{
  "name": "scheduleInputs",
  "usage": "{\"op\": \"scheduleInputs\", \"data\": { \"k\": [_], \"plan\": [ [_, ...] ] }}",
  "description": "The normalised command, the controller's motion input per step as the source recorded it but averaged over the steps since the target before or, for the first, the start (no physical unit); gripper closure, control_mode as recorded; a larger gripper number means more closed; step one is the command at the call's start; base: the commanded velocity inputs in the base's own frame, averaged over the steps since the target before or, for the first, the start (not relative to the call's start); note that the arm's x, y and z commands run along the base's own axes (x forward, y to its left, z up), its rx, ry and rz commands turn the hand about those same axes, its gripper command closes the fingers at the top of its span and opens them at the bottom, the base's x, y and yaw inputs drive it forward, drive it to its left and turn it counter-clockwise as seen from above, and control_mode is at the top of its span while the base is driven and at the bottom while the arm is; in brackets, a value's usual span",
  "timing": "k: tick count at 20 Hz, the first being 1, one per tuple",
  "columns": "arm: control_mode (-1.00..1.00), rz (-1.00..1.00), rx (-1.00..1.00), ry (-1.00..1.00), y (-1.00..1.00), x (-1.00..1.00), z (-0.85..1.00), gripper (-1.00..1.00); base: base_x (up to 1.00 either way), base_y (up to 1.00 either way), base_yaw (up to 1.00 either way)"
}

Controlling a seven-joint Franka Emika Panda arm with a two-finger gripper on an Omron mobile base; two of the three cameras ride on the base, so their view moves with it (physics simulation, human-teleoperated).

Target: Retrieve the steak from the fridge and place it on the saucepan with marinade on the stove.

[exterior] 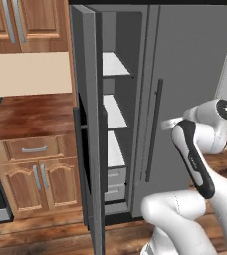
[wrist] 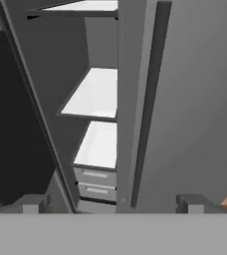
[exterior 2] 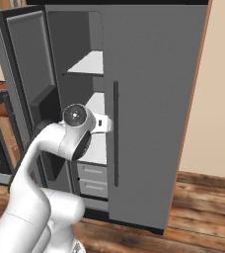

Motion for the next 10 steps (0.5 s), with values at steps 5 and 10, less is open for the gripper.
{"op": "scheduleInputs", "data": {
  "k": [5, 10],
  "plan": [
    [-1.00, 0.03, 0.00, 0.01, -0.11, 0.60, 0.00, -1.00, 0.00, 0.00, 0.00],
    [-1.00, 0.00, 0.00, 0.01, -0.24, 0.56, 0.00, -1.00, 0.00, 0.00, 0.00]
  ]
}}
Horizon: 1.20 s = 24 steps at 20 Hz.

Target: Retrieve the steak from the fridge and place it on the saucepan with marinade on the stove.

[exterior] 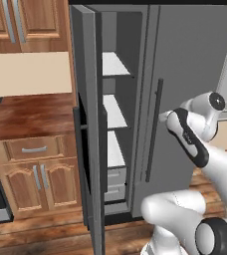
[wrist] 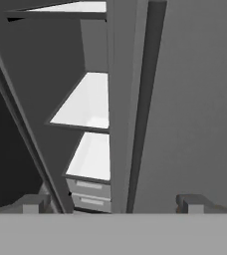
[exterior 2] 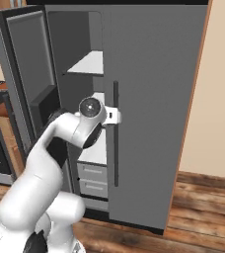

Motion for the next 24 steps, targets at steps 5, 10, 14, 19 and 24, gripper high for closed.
{"op": "scheduleInputs", "data": {
  "k": [5, 10, 14, 19, 24],
  "plan": [
    [-1.00, 0.00, 0.00, 0.00, -0.12, 0.66, 0.00, -1.00, 0.00, 0.00, 0.00],
    [-1.00, 0.00, 0.00, 0.00, 0.00, 0.72, -0.02, -1.00, 0.00, 0.00, 0.00],
    [-1.00, 0.00, 0.00, 0.00, 0.00, 0.68, -0.08, -1.00, 0.00, 0.00, 0.00],
    [-1.00, 0.00, 0.00, 0.00, 0.00, 0.64, -0.11, -1.00, 0.00, 0.00, 0.00],
    [-1.00, 0.00, 0.00, 0.00, -0.09, 0.63, -0.17, -1.00, 0.00, 0.00, 0.00]
  ]
}}
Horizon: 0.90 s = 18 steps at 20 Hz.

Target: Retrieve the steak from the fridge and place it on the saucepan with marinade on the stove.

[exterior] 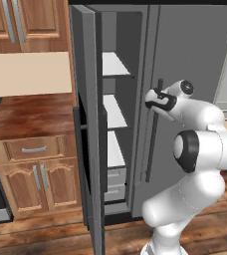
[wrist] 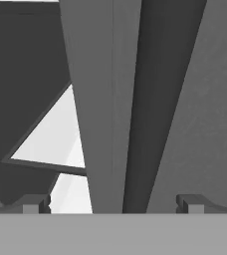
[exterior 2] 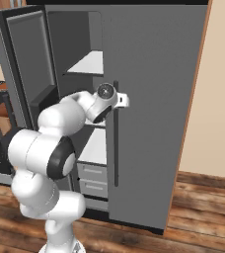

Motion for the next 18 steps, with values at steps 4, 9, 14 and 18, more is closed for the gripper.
{"op": "scheduleInputs", "data": {
  "k": [4, 9, 14, 18],
  "plan": [
    [-1.00, 0.00, 0.00, 0.00, -0.22, 0.60, -0.14, -1.00, 0.00, 0.00, 0.00],
    [-1.00, 0.00, 0.00, 0.00, -0.21, 0.60, -0.12, -1.00, 0.00, 0.00, 0.00],
    [-1.00, 0.00, 0.00, 0.00, -0.13, 0.64, -0.11, -1.00, 0.00, 0.00, 0.00],
    [-1.00, 0.00, 0.00, 0.00, -0.01, 0.54, -0.08, 1.00, 0.00, 0.00, 0.00]
  ]
}}
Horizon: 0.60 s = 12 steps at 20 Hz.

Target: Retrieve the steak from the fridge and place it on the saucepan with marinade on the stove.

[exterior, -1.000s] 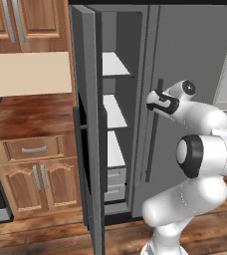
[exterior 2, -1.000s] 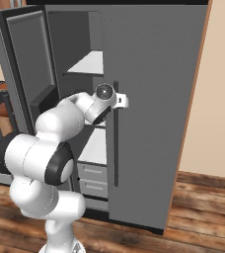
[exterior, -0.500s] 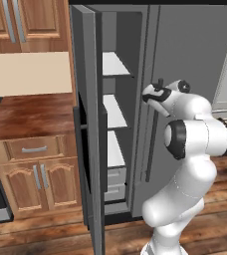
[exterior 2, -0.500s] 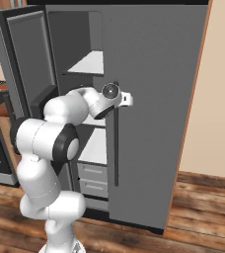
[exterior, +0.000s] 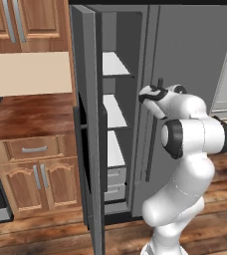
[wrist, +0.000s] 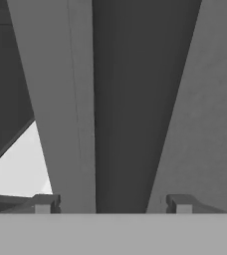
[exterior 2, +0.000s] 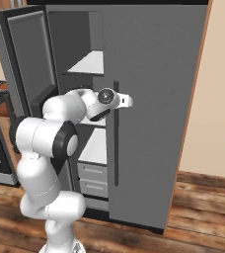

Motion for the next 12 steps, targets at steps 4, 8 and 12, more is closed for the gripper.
{"op": "scheduleInputs", "data": {
  "k": [4, 8, 12],
  "plan": [
    [-1.00, 0.00, 0.00, 0.00, 0.00, 0.00, 0.00, 1.00, 0.00, 0.00, 0.00],
    [-1.00, 0.02, 0.00, 0.00, -0.02, -0.10, 0.00, 1.00, 0.00, 0.00, 0.00],
    [-1.00, 0.12, 0.00, -0.06, -0.16, -0.51, 0.00, 1.00, 0.00, 0.00, 0.00]
  ]
}}
